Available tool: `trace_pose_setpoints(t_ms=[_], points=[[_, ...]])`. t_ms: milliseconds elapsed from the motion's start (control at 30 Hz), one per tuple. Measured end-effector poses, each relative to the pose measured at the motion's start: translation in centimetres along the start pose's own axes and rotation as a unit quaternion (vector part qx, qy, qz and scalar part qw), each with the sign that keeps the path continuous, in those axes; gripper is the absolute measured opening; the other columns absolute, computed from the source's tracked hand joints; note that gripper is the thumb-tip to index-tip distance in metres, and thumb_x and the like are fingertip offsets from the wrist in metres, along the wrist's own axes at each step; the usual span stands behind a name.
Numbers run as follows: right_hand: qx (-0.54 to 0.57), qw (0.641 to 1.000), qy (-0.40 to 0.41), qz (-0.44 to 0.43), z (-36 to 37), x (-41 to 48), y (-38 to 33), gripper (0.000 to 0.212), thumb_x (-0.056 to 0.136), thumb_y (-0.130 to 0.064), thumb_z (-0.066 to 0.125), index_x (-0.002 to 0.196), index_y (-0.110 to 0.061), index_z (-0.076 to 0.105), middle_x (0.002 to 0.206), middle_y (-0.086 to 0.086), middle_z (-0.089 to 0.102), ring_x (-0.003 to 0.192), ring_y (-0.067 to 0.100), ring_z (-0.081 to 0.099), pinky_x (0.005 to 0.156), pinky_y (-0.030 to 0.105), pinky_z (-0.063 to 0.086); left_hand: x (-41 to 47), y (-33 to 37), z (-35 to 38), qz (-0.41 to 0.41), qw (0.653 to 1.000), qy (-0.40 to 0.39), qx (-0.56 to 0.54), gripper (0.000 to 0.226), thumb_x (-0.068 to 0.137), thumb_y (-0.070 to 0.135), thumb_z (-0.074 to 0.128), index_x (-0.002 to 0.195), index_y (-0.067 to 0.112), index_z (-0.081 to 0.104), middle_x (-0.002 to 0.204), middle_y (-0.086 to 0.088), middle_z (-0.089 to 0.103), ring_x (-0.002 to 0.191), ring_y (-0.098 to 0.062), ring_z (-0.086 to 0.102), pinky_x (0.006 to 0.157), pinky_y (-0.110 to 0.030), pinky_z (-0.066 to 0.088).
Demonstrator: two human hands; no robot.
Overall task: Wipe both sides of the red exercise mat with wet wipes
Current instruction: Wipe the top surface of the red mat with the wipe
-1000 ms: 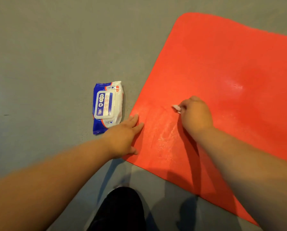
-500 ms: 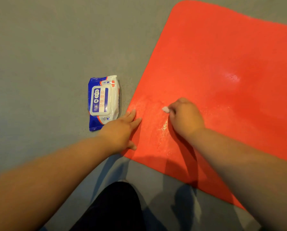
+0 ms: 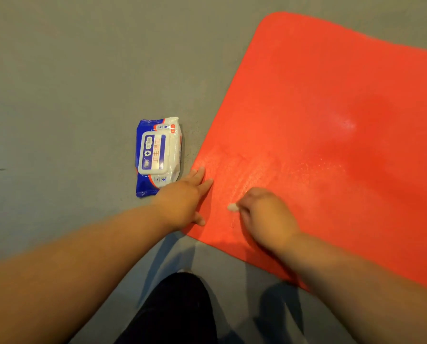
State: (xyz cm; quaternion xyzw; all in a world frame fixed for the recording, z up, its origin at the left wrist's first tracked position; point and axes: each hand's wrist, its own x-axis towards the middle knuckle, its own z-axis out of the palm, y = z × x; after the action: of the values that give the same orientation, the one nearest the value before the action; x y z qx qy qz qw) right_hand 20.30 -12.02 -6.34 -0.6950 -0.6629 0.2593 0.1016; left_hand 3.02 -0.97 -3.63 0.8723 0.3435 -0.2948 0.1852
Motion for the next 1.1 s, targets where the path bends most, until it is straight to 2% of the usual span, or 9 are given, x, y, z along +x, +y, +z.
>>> trace_pose_setpoints(t_ms=[67,133,267,333,467,567,767,967,1100], points=[[0.029,0.987,-0.096,-0.123,1.0,-3.4,-1.9,0.026,0.087,-0.019,0.053,0.105,-0.022,0.071,0.094,0.005,0.061,0.095,0.027,0.058,0.081,0.034,0.048,0.1,0.0,0.0,-0.001,1.0,-0.004,0.004,0.105,0.079,0.045,0.072,0.154,0.021,0.002,0.16,-0.006,-0.012,0.148,-0.021,0.001,0.116,-0.037,0.023],[0.016,0.985,-0.092,-0.148,0.1,-2.4,-0.5,0.026,0.089,-0.024,0.049,0.103,-0.022,0.071,0.097,0.005,0.06,0.095,0.027,0.058,0.08,0.032,0.046,0.2,0.1,0.0,-0.005,1.0,-0.007,0.008,0.106,0.079,0.046,0.072,0.154,0.021,0.001,0.16,-0.006,-0.012,0.148,-0.021,0.002,0.116,-0.038,0.024],[-0.031,0.986,0.1,0.128,-4.5,4.6,6.2,0.022,0.088,-0.011,0.054,0.101,-0.01,0.072,0.107,0.015,0.063,0.098,0.033,0.058,0.08,0.035,0.042,0.3,0.4,0.0,-0.009,1.0,-0.017,0.024,0.105,0.081,0.046,0.07,0.154,0.02,-0.002,0.16,-0.006,-0.014,0.148,-0.022,0.0,0.116,-0.039,0.023],[-0.035,0.969,0.158,0.189,-4.8,5.1,6.7,0.023,0.086,-0.006,0.053,0.101,-0.006,0.071,0.105,0.019,0.063,0.097,0.036,0.058,0.079,0.036,0.041,0.3,0.5,-0.1,-0.009,0.999,-0.017,0.03,0.104,0.082,0.046,0.069,0.153,0.019,-0.002,0.16,-0.007,-0.014,0.148,-0.022,0.0,0.116,-0.039,0.022],[-0.039,0.998,-0.02,-0.036,-0.2,-1.1,1.0,0.011,0.087,-0.011,0.057,0.09,-0.011,0.068,0.091,0.01,0.059,0.087,0.031,0.058,0.072,0.034,0.046,0.4,0.2,-0.2,-0.006,0.999,-0.027,0.03,0.104,0.083,0.047,0.067,0.153,0.021,-0.004,0.16,-0.006,-0.016,0.148,-0.022,-0.002,0.116,-0.037,0.021],[-0.03,0.976,-0.088,-0.195,0.6,-3.6,0.5,0.003,0.075,-0.015,0.068,0.078,-0.015,0.068,0.079,0.003,0.056,0.074,0.026,0.06,0.055,0.031,0.051,0.4,0.1,0.1,-0.003,0.999,-0.032,0.041,0.104,0.084,0.049,0.066,0.153,0.02,-0.007,0.159,-0.007,-0.017,0.148,-0.022,-0.003,0.117,-0.038,0.021],[-0.027,0.98,0.128,0.151,-4.2,4.2,6.7,0.023,0.088,-0.007,0.053,0.099,-0.008,0.073,0.1,0.014,0.057,0.094,0.034,0.056,0.076,0.033,0.042,0.3,0.7,-0.2,-0.008,0.998,-0.034,0.056,0.104,0.084,0.045,0.067,0.153,0.015,-0.005,0.159,-0.012,-0.016,0.148,-0.026,-0.002,0.115,-0.04,0.024],[0.028,0.995,-0.049,-0.087,1.5,-5.9,-1.2,0.009,0.078,-0.013,0.069,0.085,-0.016,0.071,0.079,0.004,0.057,0.077,0.026,0.06,0.06,0.029,0.048,0.8,2.0,-0.8,-0.021,0.994,-0.051,0.095,0.106,0.081,0.04,0.072,0.152,0.004,0.001,0.157,-0.023,-0.009,0.146,-0.036,0.002,0.114,-0.042,0.024],[-0.031,0.998,-0.028,-0.036,-1.2,-3.5,2.9,0.021,0.09,-0.018,0.055,0.103,-0.015,0.071,0.101,0.007,0.058,0.1,0.027,0.055,0.081,0.034,0.045,0.9,2.6,-0.7,-0.028,0.991,-0.042,0.128,0.105,0.081,0.04,0.071,0.15,-0.003,0.003,0.154,-0.031,-0.003,0.144,-0.042,0.009,0.113,-0.041,0.024]])
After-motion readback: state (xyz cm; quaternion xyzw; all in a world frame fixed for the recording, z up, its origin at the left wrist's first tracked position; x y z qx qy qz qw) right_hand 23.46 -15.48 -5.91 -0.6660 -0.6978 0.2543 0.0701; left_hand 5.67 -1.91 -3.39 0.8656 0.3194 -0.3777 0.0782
